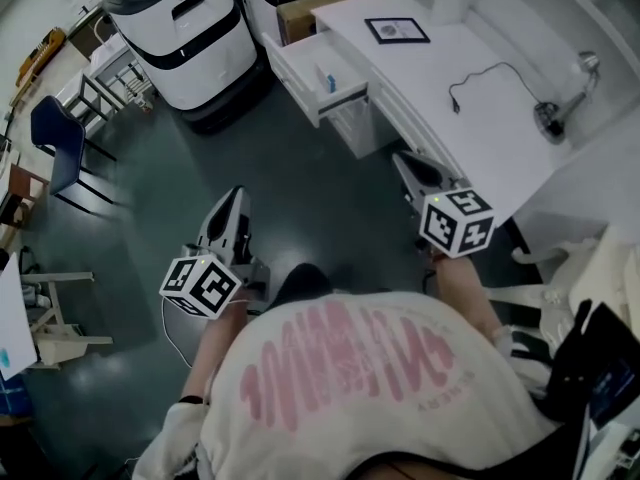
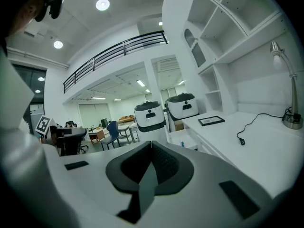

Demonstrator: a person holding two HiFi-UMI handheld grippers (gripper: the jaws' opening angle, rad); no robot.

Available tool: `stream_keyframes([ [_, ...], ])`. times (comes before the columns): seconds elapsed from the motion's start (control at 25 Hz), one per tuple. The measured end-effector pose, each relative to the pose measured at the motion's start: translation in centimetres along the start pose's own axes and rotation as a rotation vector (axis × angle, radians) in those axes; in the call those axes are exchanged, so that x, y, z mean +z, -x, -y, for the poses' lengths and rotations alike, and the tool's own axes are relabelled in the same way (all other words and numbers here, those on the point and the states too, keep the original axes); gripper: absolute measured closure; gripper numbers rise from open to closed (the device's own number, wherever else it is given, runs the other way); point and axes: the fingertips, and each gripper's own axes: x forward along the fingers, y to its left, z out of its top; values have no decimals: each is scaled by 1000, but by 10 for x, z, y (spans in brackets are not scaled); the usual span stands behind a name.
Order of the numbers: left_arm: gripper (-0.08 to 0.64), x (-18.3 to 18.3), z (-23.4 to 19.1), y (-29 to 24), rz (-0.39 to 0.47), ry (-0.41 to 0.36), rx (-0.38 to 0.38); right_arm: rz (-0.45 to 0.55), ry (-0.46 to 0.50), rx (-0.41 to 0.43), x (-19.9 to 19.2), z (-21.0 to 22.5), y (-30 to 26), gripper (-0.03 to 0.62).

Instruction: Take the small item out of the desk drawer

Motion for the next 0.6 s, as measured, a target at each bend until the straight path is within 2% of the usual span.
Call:
stream_keyframes([
  [0.32,531,-13,-25,-59,-70,28,-29,-77,-68,-16,-21,30,-48,575],
  [0.6,531,14,-71,-137,-66,30,-60,-100,-83,-28,5,65,-130,575],
])
